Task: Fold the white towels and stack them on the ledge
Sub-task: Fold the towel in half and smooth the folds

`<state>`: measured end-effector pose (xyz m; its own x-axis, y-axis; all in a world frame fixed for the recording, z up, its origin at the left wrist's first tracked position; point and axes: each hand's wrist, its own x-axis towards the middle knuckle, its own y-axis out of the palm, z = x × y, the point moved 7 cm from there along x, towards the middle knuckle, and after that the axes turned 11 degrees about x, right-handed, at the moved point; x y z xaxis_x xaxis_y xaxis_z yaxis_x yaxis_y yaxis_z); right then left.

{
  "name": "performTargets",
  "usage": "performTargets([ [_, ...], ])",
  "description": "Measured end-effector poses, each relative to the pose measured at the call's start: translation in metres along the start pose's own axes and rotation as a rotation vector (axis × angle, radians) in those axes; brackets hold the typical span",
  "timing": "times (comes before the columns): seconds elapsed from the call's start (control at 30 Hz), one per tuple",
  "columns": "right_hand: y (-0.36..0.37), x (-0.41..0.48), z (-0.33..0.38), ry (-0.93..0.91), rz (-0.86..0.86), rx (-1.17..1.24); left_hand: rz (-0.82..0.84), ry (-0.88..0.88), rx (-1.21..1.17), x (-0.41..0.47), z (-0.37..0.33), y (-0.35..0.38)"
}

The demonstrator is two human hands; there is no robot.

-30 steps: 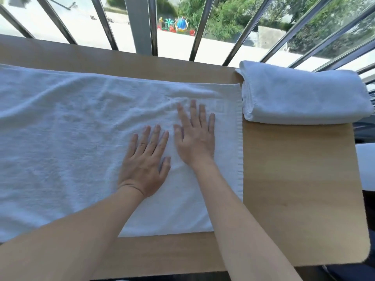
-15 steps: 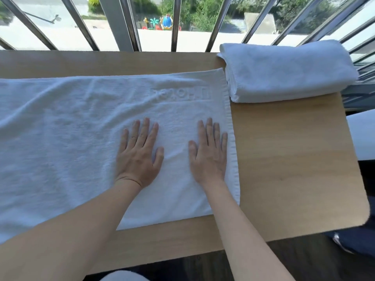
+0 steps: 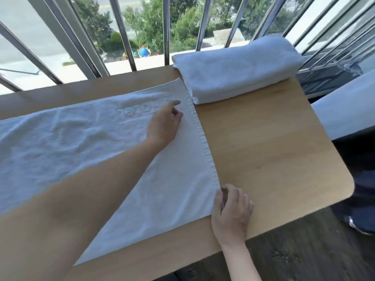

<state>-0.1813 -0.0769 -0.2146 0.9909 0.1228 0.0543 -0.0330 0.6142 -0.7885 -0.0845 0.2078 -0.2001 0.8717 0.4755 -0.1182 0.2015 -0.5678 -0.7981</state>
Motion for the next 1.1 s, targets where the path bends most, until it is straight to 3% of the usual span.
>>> performTargets([
  [0.27,0.006,-0.006,0.006,-0.089,0.016,0.069,0.034,-0.327,-0.344,0.064,-0.007,0.008],
  [0.53,0.010,-0.005,0.020,-0.155,-0.003,0.175,-0.182,-0.372,-0.637,0.040,0.017,-0.003],
  [0.83,0.028,-0.011,0.087,-0.215,0.056,0.378,-0.126,-0.282,-0.661,-0.011,0.057,-0.042],
  [1.1,0.056,-0.048,0.149,-0.265,0.161,0.492,-0.196,-0.371,-0.726,-0.058,0.121,-0.103],
])
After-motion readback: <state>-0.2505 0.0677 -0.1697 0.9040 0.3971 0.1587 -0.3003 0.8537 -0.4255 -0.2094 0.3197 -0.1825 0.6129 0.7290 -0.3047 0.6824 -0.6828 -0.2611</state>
